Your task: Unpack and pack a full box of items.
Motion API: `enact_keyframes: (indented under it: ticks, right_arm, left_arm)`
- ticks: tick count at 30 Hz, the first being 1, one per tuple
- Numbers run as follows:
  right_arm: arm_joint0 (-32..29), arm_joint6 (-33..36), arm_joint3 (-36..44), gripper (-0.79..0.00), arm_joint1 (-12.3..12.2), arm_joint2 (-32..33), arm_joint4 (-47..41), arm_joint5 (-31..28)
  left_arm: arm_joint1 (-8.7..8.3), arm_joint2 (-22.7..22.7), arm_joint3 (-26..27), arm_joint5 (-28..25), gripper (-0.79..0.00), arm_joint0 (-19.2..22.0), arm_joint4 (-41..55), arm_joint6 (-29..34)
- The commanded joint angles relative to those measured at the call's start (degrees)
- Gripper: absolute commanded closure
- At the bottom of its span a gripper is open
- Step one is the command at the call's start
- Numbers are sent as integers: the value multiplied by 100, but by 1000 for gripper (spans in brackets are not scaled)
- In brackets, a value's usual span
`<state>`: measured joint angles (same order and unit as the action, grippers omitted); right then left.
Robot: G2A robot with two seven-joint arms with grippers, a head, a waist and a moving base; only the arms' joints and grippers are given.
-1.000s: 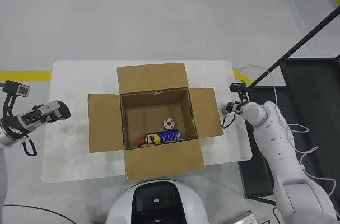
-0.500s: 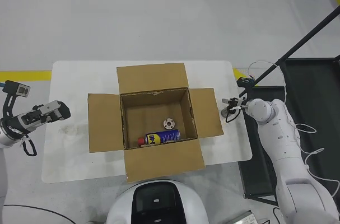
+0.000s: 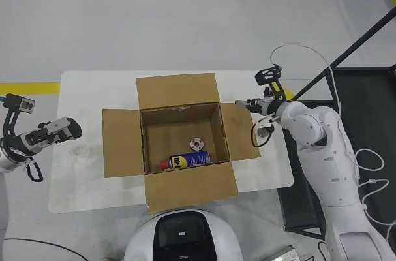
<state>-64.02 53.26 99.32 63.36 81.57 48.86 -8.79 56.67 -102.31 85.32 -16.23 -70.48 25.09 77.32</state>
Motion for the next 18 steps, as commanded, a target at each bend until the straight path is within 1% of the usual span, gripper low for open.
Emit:
enact_keyframes:
  ticks: [1,6,10,13,16,18]
  right_arm:
    - [55,143,166,-785,36,-359,-44,103]
    - [154,443,201,-785,162,-1359,55,488]
    - [190,397,75,-785,257,-1940,186,767]
    - [218,296,-8,-785,306,-2154,278,985]
    - [244,225,-1,-785,333,-2225,383,1180]
    - [244,225,-1,-785,333,-2225,383,1180]
  left_arm:
    - [0,0,0,0,-785,0,0,0]
    - [0,0,0,0,-785,0,0,0]
    - [0,0,0,0,-785,0,0,0]
    - [0,0,0,0,-785,0,0,0]
    - [0,0,0,0,-785,0,0,0]
    - [0,0,0,0,-785,0,0,0]
